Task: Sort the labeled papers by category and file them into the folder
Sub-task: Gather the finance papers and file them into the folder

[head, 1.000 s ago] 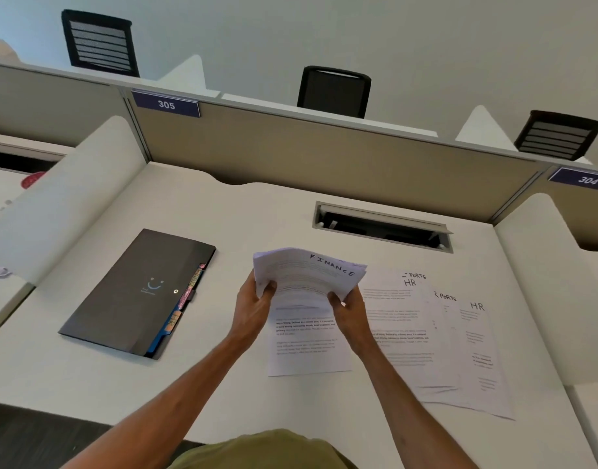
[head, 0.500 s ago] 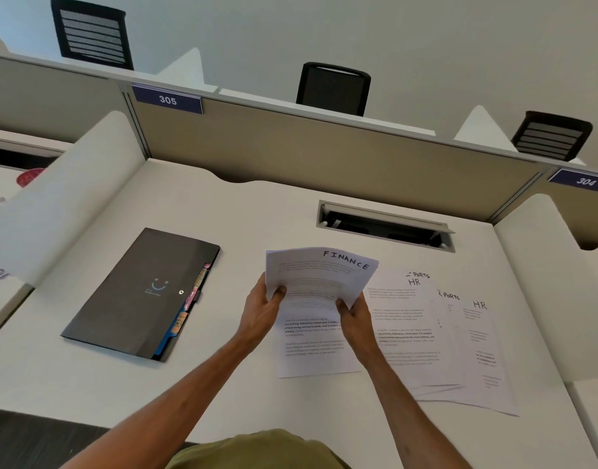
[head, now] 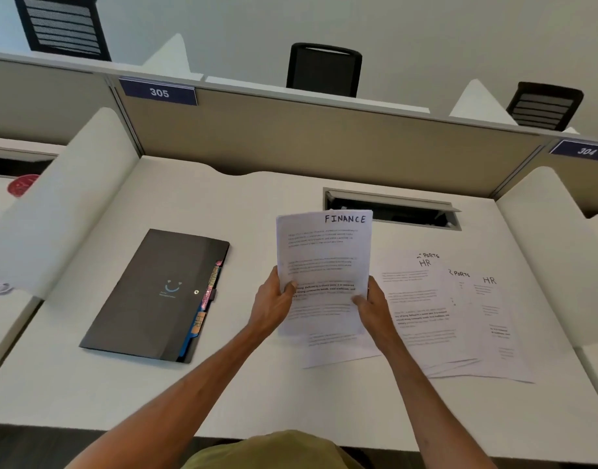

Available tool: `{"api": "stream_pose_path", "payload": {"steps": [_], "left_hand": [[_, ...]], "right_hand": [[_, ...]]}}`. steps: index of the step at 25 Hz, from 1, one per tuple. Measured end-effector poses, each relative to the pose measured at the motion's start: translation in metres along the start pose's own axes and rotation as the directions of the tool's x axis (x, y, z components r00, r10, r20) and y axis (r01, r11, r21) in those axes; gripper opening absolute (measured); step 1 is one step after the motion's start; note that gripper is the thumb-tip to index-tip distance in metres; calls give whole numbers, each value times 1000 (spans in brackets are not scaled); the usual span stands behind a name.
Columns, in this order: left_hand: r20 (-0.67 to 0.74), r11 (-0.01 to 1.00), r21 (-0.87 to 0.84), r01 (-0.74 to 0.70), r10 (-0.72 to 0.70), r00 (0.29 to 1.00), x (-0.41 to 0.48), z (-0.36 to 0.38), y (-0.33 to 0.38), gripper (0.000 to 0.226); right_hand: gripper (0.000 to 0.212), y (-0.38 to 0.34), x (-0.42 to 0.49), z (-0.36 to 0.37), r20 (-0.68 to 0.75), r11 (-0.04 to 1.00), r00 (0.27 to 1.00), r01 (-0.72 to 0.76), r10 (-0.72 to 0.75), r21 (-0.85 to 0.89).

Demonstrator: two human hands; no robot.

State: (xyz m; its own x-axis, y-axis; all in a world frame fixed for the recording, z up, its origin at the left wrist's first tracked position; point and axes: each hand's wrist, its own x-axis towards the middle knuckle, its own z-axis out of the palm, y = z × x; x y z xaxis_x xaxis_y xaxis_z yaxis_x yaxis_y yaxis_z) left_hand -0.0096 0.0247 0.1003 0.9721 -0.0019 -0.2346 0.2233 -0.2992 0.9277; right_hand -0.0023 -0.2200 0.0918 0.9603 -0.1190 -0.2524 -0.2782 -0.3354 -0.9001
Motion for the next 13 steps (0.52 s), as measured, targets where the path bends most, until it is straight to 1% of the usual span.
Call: {"api": "stream_pose_path", "payload": {"steps": [2,4,7,9,13], "left_hand": [[3,999,-10,39,-39,999,-3,-5,-8,43],[14,995,-13,100,-100,995,-10,-7,-16,47],[50,980,-42,194,-192,980,-13,-6,-27,54],[45,966,-81,245,-242,969,-15,-3,-32,52],[-6,943,-115,313,-315,949,-28,9,-33,48]], "right_hand": [[25,-6,-8,-1,32,992,997,-71,68,104],[18,-8,-14,-3,75,975,987,-152,142,159],[27,-3,-14,-12,178,963,956,-251,232,94],[25,5,-10,-21,268,965,934,-258,238,42],[27,11,-3,-40,471,973,858,-230,204,-4]]}}
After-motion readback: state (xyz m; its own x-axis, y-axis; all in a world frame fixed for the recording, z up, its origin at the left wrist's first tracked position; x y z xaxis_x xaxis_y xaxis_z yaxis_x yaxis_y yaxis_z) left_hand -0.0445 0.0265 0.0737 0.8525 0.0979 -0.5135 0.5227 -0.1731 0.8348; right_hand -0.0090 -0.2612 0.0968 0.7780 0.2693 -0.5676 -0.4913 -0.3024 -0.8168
